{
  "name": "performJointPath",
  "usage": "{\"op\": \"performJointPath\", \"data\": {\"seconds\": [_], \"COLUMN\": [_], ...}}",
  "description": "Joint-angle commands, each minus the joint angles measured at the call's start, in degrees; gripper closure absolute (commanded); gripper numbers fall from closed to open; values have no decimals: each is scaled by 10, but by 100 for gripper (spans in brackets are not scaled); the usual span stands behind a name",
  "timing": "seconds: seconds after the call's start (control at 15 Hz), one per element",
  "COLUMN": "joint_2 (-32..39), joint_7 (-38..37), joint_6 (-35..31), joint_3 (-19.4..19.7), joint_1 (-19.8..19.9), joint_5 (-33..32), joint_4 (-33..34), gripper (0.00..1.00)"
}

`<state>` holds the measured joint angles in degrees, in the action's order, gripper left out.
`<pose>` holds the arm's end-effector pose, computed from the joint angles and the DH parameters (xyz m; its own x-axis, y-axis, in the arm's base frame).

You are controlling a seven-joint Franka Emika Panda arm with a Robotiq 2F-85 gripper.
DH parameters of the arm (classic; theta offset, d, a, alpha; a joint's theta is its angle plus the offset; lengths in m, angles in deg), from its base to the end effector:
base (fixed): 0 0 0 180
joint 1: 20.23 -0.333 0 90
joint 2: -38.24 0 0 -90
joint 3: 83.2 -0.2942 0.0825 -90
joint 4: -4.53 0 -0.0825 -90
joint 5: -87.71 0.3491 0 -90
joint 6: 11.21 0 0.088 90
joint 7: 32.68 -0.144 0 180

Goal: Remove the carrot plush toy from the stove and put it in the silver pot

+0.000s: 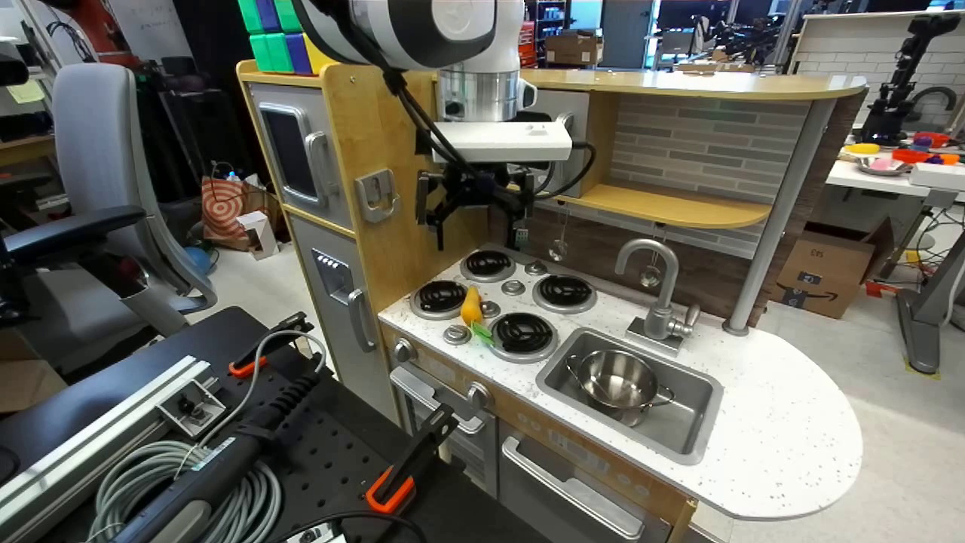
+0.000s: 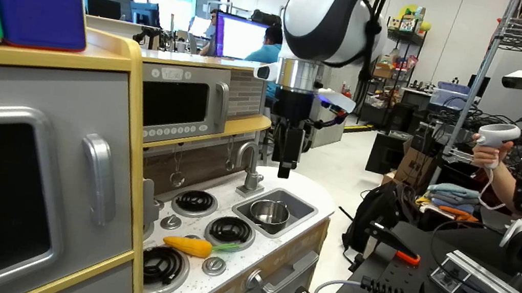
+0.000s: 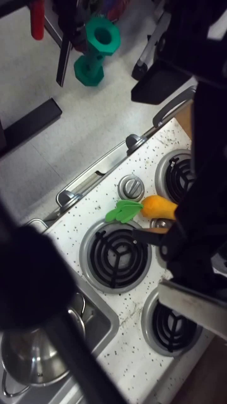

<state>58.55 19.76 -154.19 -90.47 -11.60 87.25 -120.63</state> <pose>0.5273 -0.0106 0.1933 0.6287 0.7776 0.0065 0.7767 -0.6274 -0.0561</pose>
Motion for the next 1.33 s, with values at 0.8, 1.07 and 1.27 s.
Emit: {"op": "performJointPath", "data": {"seconds": [0.8, 1.07, 1.27], "joint_2": [279, 371, 410], "joint_7": [-92, -152, -188], "joint_6": [-489, -579, -559], "joint_3": [-24, 8, 23], "joint_1": [-26, -60, -73], "joint_5": [-93, -136, -156], "joint_4": [46, 103, 173], "gripper": [0, 0, 0]}}
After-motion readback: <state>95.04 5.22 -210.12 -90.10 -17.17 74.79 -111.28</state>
